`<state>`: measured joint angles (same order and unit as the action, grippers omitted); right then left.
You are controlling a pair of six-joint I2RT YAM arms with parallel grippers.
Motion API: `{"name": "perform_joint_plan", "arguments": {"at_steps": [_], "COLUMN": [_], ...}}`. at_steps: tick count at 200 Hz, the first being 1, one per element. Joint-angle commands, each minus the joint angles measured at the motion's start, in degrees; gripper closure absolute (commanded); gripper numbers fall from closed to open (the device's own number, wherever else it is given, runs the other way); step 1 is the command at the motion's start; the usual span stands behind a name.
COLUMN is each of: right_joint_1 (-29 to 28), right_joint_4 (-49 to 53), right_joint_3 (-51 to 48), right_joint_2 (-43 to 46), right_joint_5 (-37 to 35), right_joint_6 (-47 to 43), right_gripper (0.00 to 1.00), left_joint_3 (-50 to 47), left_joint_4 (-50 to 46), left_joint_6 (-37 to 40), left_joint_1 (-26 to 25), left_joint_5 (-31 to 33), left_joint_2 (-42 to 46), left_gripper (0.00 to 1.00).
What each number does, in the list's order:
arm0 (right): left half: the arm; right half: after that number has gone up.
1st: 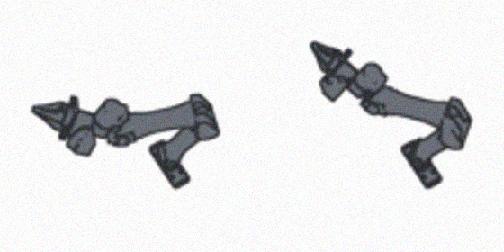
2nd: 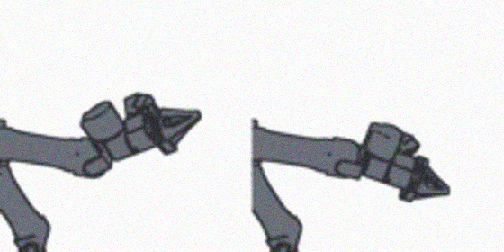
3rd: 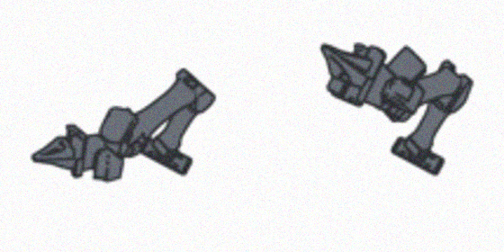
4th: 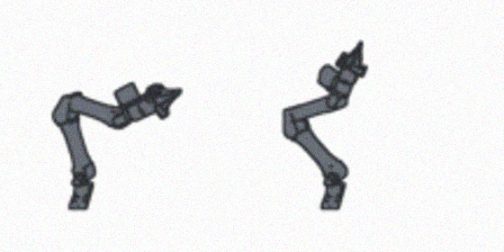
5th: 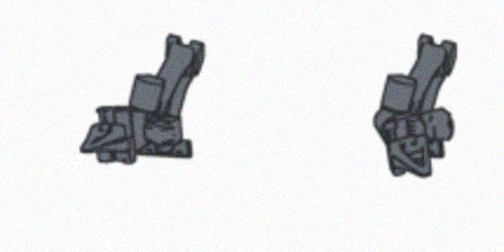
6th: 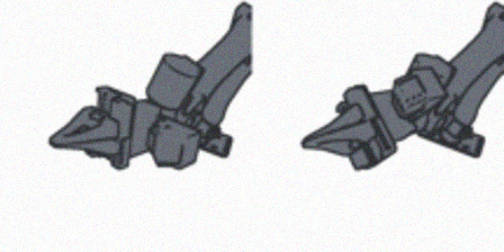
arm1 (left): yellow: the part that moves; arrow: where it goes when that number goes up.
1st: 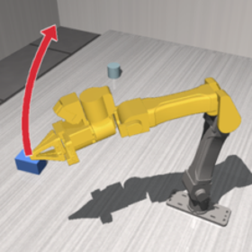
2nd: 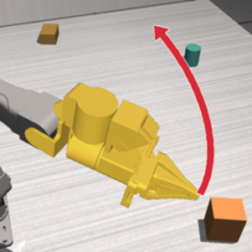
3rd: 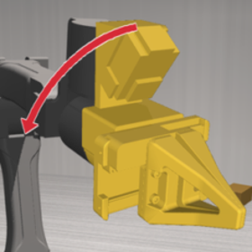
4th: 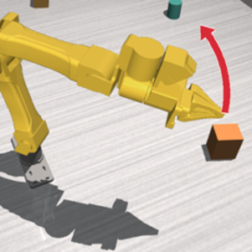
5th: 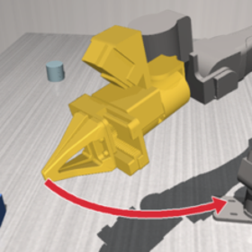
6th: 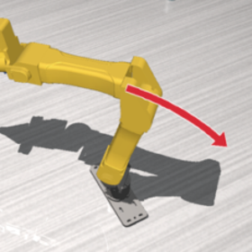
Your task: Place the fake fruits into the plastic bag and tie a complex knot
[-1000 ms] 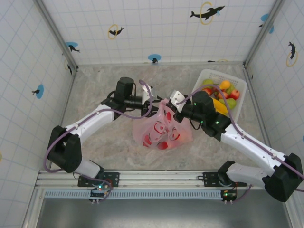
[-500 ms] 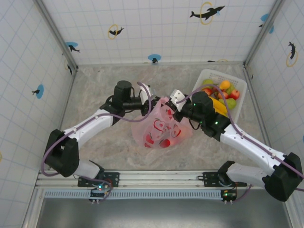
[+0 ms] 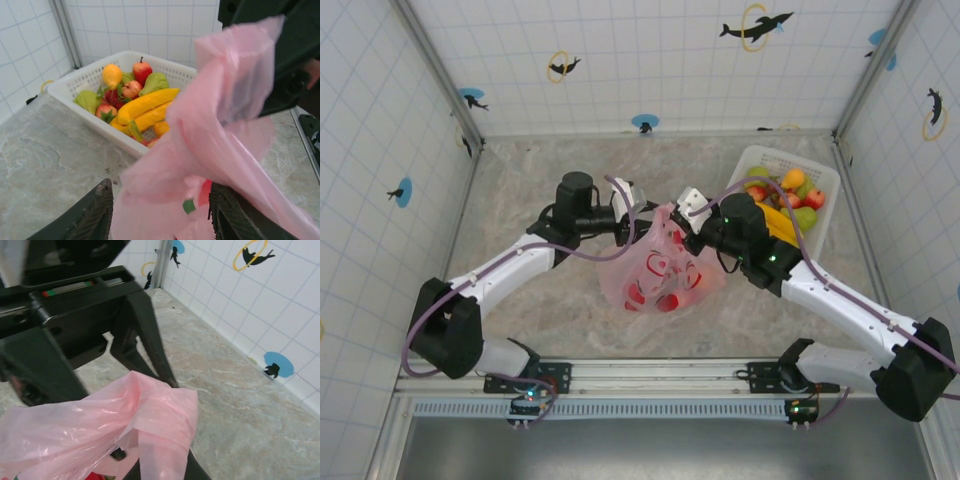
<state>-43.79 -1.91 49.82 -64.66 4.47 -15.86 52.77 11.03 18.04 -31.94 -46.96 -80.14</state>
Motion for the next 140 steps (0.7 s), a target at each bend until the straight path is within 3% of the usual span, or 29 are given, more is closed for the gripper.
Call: {"name": "perform_joint_plan", "arguments": {"at_steps": [1,38,87,107,140], "right_joint_1": [-0.2,-0.5,-1.9,-2.2,-2.3], "right_joint_4": [-2.6,-7.1,-8.4,-7.9,-5.2], "right_joint_3": [0.3,-1.7,-1.9,-1.7,-1.5], "right_joint_2": [0.4,0.6,0.1,0.1,0.7], "right_joint_5": [-3.6,1.9,2.2,2.2,-0.1], "right_joint_6": [0.6,3.3,4.5,4.5,3.6], "right_gripper": [1.00,1.00,1.00,1.00,1.00], "left_joint_3": [-1.3,-0.6,0.4,0.2,-0.2], "left_joint_4": [0.7,3.5,5.5,5.8,6.0], "left_joint_6": [0.9,-1.4,-2.1,-2.3,-1.9], "left_joint_1": [-0.4,-0.8,-2.2,-2.6,-2.7], "left_joint_5": [-2.0,-0.7,1.1,2.6,5.9], "left_joint_2": [1.9,0.5,-1.2,-1.3,-0.2], "left_gripper": [0.42,0.36,0.32,0.36,0.53]}}
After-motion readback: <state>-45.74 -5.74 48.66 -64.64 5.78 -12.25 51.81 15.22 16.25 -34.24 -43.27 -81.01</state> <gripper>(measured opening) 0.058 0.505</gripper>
